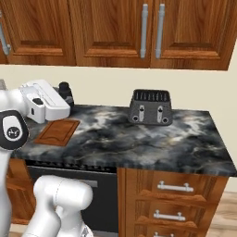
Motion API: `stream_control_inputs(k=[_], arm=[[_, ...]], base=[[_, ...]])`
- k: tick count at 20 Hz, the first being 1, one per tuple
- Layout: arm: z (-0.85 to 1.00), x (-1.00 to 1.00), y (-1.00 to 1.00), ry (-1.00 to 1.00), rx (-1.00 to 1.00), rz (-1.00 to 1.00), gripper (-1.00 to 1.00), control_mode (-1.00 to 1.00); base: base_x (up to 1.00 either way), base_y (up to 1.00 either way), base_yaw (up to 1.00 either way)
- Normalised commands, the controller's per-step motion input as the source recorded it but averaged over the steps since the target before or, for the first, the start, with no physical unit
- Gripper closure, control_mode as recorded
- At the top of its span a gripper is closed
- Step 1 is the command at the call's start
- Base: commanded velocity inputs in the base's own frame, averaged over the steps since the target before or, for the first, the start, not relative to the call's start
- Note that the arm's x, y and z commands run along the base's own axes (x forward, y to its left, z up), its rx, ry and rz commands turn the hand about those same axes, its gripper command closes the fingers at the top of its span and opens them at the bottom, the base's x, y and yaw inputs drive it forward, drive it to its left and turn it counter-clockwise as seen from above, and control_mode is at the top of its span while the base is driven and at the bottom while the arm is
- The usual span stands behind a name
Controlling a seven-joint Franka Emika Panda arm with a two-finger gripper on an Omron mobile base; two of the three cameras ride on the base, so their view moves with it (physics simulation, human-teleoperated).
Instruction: Open the cabinet. Place the bowl and condiment on the counter. Then place the lime and garlic on the cutting board.
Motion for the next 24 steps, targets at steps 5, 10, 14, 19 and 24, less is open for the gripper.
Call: stream_control_inputs(k=[5,10,14,19,24], arm=[[0.0,0.0,0.0,0.0,0.0,0.0,1.0,1.0],[0.0,0.0,0.0,0.0,0.0,0.0,1.0,1.0],[0.0,0.0,0.06,0.0,0.0,0.0,1.0,-1.0],[-0.13,0.09,0.28,0.05,0.0,-0.04,1.0,-1.0],[-0.16,0.06,0.24,0.03,0.0,-0.05,1.0,-1.0]], base=[[0.33,-0.03,0.0],[0.03,0.0,0.0],[0.0,0.0,0.0],[0.0,0.0,0.0],[0.0,0.0,0.0]])
